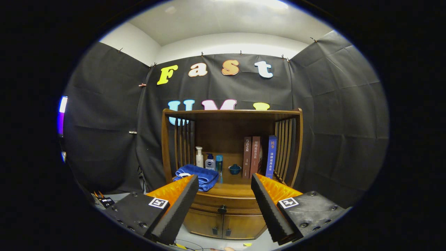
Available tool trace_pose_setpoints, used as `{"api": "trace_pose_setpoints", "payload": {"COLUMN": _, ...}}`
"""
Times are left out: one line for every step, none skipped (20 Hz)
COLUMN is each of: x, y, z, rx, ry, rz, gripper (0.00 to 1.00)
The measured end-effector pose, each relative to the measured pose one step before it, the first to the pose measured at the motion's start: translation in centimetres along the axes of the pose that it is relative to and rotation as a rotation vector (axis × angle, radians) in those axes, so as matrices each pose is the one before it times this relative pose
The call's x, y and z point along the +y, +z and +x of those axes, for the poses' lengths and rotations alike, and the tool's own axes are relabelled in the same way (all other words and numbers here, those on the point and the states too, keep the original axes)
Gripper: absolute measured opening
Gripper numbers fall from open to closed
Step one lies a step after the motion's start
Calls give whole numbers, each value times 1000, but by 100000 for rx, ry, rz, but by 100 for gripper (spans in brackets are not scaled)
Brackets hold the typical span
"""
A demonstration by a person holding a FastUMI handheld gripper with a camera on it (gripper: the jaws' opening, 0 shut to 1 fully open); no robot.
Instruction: Pull open the drawer, take out the items inside it, and place them on the countertop above the cabinet.
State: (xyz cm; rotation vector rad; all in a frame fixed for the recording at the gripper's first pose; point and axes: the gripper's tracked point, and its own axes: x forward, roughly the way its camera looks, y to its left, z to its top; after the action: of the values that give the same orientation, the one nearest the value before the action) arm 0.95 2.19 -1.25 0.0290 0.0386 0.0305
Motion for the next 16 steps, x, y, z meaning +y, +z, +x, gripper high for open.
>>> {"api": "trace_pose_setpoints", "payload": {"x": 216, "y": -4, "z": 39, "rx": -120, "ry": 413, "rz": 557, "gripper": 99}}
{"api": "trace_pose_setpoints", "payload": {"x": 99, "y": 121, "z": 1, "rx": -150, "ry": 228, "rz": 705, "gripper": 99}}
{"api": "trace_pose_setpoints", "payload": {"x": 8, "y": 113, "z": 61, "rx": -108, "ry": 299, "rz": 591, "gripper": 99}}
{"api": "trace_pose_setpoints", "payload": {"x": 119, "y": -79, "z": 63, "rx": 199, "ry": 439, "rz": 818, "gripper": 99}}
{"api": "trace_pose_setpoints", "payload": {"x": -10, "y": 77, "z": 22, "rx": 247, "ry": -66, "rz": 787, "gripper": 99}}
{"api": "trace_pose_setpoints", "payload": {"x": -68, "y": 42, "z": 115, "rx": -17, "ry": 79, "rz": 844, "gripper": 99}}
{"api": "trace_pose_setpoints", "payload": {"x": 36, "y": 34, "z": 54, "rx": -258, "ry": 379, "rz": 834, "gripper": 99}}
{"api": "trace_pose_setpoints", "payload": {"x": -172, "y": -24, "z": 198, "rx": -83, "ry": -636, "rz": 387, "gripper": 99}}
{"api": "trace_pose_setpoints", "payload": {"x": -223, "y": -220, "z": 347, "rx": 120, "ry": -727, "rz": 76, "gripper": 99}}
{"api": "trace_pose_setpoints", "payload": {"x": -27, "y": -366, "z": 299, "rx": 474, "ry": -26, "rz": 46, "gripper": 99}}
{"api": "trace_pose_setpoints", "payload": {"x": 42, "y": -475, "z": 378, "rx": 658, "ry": 80, "rz": 50, "gripper": 99}}
{"api": "trace_pose_setpoints", "payload": {"x": 104, "y": -632, "z": 389, "rx": 816, "ry": 328, "rz": -189, "gripper": 99}}
{"api": "trace_pose_setpoints", "payload": {"x": -49, "y": -623, "z": 463, "rx": 630, "ry": -178, "rz": -468, "gripper": 99}}
{"api": "trace_pose_setpoints", "payload": {"x": -77, "y": -544, "z": 471, "rx": 297, "ry": -259, "rz": -793, "gripper": 99}}
{"api": "trace_pose_setpoints", "payload": {"x": 46, "y": -723, "z": 540, "rx": 438, "ry": 1, "rz": -636, "gripper": 99}}
{"api": "trace_pose_setpoints", "payload": {"x": 241, "y": -785, "z": 609, "rx": 777, "ry": 217, "rz": -275, "gripper": 99}}
